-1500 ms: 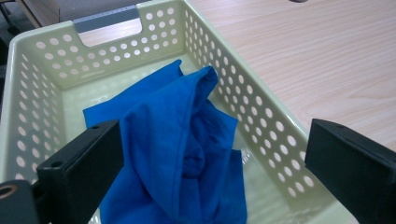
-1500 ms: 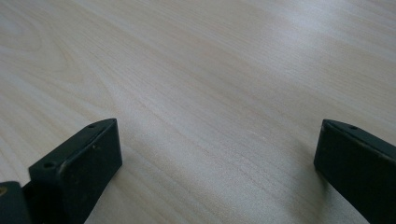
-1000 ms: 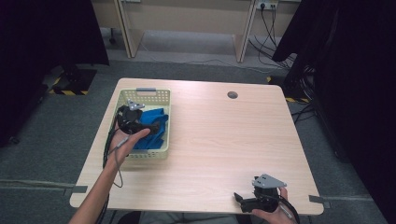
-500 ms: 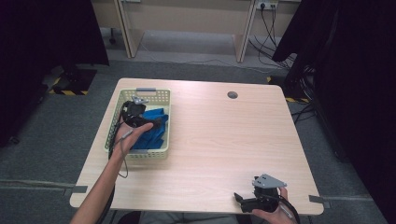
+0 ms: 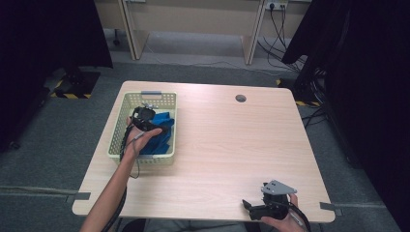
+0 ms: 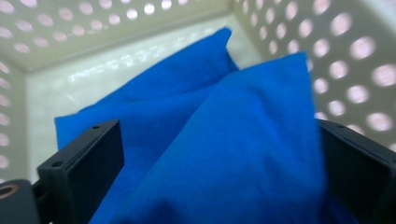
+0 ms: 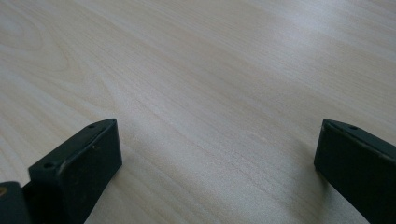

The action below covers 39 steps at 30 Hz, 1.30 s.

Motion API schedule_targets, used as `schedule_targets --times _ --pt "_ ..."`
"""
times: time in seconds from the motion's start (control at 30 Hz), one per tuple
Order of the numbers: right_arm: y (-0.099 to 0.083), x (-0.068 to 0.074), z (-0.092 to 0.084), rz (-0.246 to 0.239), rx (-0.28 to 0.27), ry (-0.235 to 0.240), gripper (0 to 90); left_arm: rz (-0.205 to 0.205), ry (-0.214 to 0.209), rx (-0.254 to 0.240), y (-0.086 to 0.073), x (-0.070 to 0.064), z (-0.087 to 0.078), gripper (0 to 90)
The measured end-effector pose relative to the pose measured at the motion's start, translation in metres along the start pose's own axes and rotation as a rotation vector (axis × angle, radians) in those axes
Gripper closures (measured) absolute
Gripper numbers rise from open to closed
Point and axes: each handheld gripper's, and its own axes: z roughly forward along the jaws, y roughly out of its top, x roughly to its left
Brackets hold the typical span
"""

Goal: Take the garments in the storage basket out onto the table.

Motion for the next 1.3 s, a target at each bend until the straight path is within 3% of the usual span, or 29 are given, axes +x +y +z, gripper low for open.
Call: schedule_targets --times 0.07,0.1,0.47,0.7,0.9,0.93,1.0,1.1,1.2,1.3 --pt "0.000 0.000 0.000 0.000 0.000 0.000 1.1 -0.018 -0.007 -0.002 0.000 0.000 0.002 3.7" --pt "0.000 0.000 0.000 0.000 0.000 0.000 1.1 -0.041 -0.036 -0.002 -0.002 -0.003 0.006 3.6" --pt "0.000 0.000 0.000 0.000 0.001 0.000 1.1 -0.027 -0.029 0.050 -0.005 -0.012 0.020 2.6" --pt "0.000 0.000 0.000 0.001 0.001 -0.001 1.1 -0.030 -0.003 0.090 -0.008 -0.010 0.032 0.4" --pt "0.000 0.000 0.000 0.001 0.001 -0.001 1.1 -0.058 0.021 0.070 -0.006 -0.008 0.034 1.6" --pt "0.000 0.000 0.000 0.001 0.001 -0.001 1.1 -0.059 0.026 0.056 -0.006 -0.006 0.033 6.1" --pt "0.000 0.000 0.000 0.000 0.001 -0.001 1.1 -0.045 0.030 0.037 -0.005 -0.004 0.030 25.7" --pt "0.000 0.000 0.000 0.000 0.001 0.000 1.1 -0.016 0.039 0.028 -0.006 -0.001 0.027 46.9" --pt "0.001 0.000 0.001 0.001 0.002 -0.002 1.1 0.002 0.066 0.032 -0.005 -0.002 0.026 61.8" --pt "0.001 0.000 0.001 0.001 0.001 -0.002 1.1 0.027 0.082 0.036 -0.004 -0.005 0.025 68.1"
